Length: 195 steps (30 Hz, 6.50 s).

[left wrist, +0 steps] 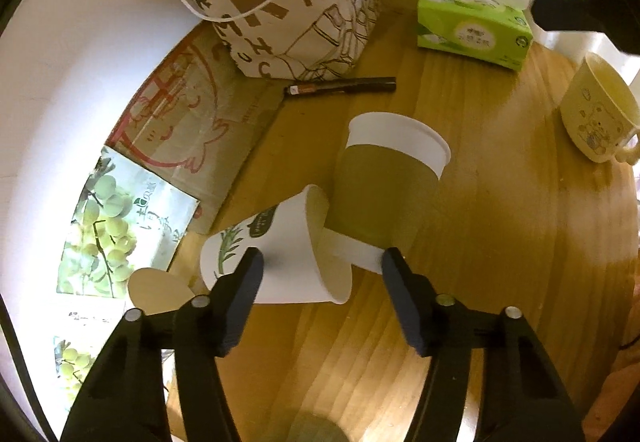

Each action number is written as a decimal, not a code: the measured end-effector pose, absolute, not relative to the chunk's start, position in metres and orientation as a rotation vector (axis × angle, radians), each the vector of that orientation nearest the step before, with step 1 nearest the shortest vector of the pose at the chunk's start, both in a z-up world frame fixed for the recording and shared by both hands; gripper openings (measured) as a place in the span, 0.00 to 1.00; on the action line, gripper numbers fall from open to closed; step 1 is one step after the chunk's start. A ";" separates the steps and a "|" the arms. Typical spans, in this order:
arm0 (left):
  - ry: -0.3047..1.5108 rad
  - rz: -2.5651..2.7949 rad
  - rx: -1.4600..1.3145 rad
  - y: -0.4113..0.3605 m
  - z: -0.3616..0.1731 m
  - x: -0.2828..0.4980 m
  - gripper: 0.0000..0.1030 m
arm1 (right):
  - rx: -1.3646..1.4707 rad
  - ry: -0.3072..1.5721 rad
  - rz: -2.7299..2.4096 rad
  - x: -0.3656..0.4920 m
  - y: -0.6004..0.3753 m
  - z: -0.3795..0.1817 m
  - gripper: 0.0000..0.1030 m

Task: Flip cup upright
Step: 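Close the left gripper around the brown-sleeved paper cup's sleeve, then lift the brown-sleeved cup with the left gripper and turn it upright, then grasp the upright cup with the right gripper while the left gripper releases it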

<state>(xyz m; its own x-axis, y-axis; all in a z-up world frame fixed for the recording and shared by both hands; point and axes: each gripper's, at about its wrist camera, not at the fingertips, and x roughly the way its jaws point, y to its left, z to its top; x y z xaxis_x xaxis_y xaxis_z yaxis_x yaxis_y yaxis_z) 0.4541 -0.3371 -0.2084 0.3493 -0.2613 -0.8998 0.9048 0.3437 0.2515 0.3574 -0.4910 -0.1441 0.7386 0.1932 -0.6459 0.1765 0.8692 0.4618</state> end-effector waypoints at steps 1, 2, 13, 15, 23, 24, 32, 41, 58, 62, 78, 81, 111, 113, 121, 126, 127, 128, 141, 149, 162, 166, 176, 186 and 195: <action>0.884 -0.898 0.886 -0.337 -0.208 0.455 0.57 | 0.531 0.748 0.009 0.357 -0.491 -0.144 0.78; 0.886 -0.896 0.877 -0.337 -0.206 0.457 0.56 | 0.534 0.747 0.006 0.356 -0.492 -0.144 0.78; 0.960 -0.950 0.769 -0.336 -0.198 0.470 0.54 | 0.562 0.734 -0.017 0.346 -0.498 -0.142 0.78; 0.975 -0.980 0.749 -0.336 -0.195 0.471 0.58 | 0.571 0.734 -0.023 0.345 -0.500 -0.143 0.78; 0.974 -1.111 0.702 -0.343 -0.183 0.462 0.76 | 0.597 0.739 -0.040 0.343 -0.507 -0.146 0.78; 0.966 -1.129 0.699 -0.344 -0.182 0.460 0.76 | 0.599 0.740 -0.040 0.343 -0.508 -0.147 0.78; 0.951 -1.269 0.773 -0.355 -0.181 0.438 0.76 | 0.608 0.744 -0.046 0.342 -0.511 -0.148 0.78; 0.902 -1.329 0.960 -0.355 -0.195 0.405 0.76 | 0.624 0.748 -0.060 0.338 -0.515 -0.150 0.78; 0.877 -1.292 1.044 -0.371 -0.219 0.398 0.76 | 0.633 0.755 -0.070 0.336 -0.519 -0.151 0.78; 0.893 -1.256 1.042 -0.374 -0.224 0.403 0.65 | 0.636 0.757 -0.074 0.335 -0.520 -0.152 0.78; 1.037 -1.066 0.876 -0.359 -0.220 0.408 0.59 | 0.613 0.758 -0.057 0.334 -0.516 -0.146 0.78; 1.063 -1.014 0.822 -0.348 -0.215 0.406 0.59 | 0.605 0.759 -0.045 0.332 -0.514 -0.142 0.78; 1.103 -0.537 0.334 -0.175 -0.157 0.314 0.59 | 0.300 0.904 0.190 0.293 -0.364 -0.114 0.78; 1.092 -0.499 0.296 -0.159 -0.155 0.306 0.59 | 0.290 0.915 0.208 0.287 -0.353 -0.114 0.78; 1.075 -0.348 0.122 -0.098 -0.152 0.273 0.59 | 0.250 0.956 0.287 0.264 -0.300 -0.118 0.78; 1.067 -0.288 0.057 -0.070 -0.158 0.252 0.59 | 0.234 0.963 0.329 0.251 -0.273 -0.124 0.78; 1.069 -0.277 0.042 -0.066 -0.160 0.249 0.59 | 0.233 0.962 0.335 0.249 -0.268 -0.125 0.78; 1.072 -0.268 0.025 -0.062 -0.163 0.247 0.59 | 0.230 0.962 0.339 0.247 -0.264 -0.127 0.78; 1.124 -0.205 -0.058 -0.037 -0.191 0.213 0.59 | 0.222 0.978 0.361 0.230 -0.235 -0.145 0.78; 1.182 -0.201 -0.118 -0.035 -0.204 0.212 0.60 | 0.260 1.059 0.367 0.228 -0.226 -0.161 0.78; 1.224 -0.209 -0.159 -0.032 -0.215 0.213 0.62 | 0.323 1.141 0.403 0.238 -0.218 -0.177 0.78; 1.230 -0.217 -0.160 -0.033 -0.215 0.214 0.62 | 0.387 1.183 0.437 0.245 -0.215 -0.182 0.78; 1.233 -0.229 -0.126 -0.040 -0.208 0.211 0.77 | 0.501 1.293 0.511 0.253 -0.204 -0.201 0.78; 1.251 -0.213 -0.118 -0.037 -0.205 0.198 0.78 | 0.608 1.402 0.580 0.256 -0.187 -0.222 0.78; 1.267 -0.180 -0.124 -0.024 -0.200 0.178 0.78 | 0.675 1.461 0.626 0.265 -0.176 -0.231 0.79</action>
